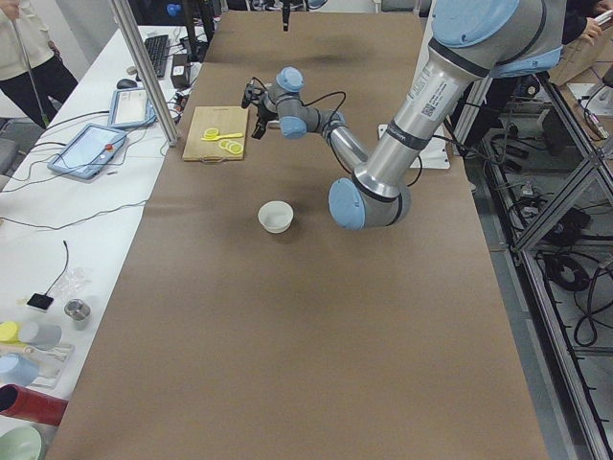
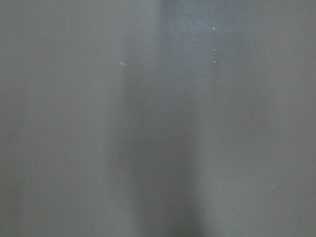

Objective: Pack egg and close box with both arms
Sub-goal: 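Withdraw the left gripper from the box while the right arm reaches in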

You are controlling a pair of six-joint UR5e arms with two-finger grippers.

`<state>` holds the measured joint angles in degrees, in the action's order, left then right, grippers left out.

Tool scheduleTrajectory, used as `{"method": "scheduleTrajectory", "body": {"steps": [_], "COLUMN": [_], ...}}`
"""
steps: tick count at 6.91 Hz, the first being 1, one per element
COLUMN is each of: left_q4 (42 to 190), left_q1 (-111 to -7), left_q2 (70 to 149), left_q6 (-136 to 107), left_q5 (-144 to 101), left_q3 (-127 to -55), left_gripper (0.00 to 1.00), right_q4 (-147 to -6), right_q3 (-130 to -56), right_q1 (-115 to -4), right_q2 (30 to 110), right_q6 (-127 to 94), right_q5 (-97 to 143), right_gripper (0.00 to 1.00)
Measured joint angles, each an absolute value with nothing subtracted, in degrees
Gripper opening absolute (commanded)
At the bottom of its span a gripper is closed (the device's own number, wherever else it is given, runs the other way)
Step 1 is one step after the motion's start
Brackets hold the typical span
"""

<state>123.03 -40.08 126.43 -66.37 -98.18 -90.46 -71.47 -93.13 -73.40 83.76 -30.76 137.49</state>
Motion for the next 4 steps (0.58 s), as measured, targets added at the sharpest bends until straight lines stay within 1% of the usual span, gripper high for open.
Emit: {"method": "scheduleTrajectory", "body": {"steps": [1,2,4], "left_q4": [122.6,122.5,122.5], "left_q1": [-42.0,-43.7,-45.8], "left_q2": [123.2,121.2,119.2], "left_q6": [-65.7,-65.5,-65.3], "left_q5": [-101.0,-103.3,-105.8], "left_q3": [-93.8,-95.6,-97.1], "left_gripper": [0.97,0.97,0.97], "right_q4": [-66.2,-62.6,-59.4], "right_q3": [-92.4,-92.0,-91.7], "right_q1": [-69.2,-64.8,-57.2], "right_q2": [81.7,79.3,74.9], "right_q6": [-39.5,-47.4,-56.4], "right_q5": [135.5,132.6,127.6], "right_gripper": [0.21,0.00,0.00]}}
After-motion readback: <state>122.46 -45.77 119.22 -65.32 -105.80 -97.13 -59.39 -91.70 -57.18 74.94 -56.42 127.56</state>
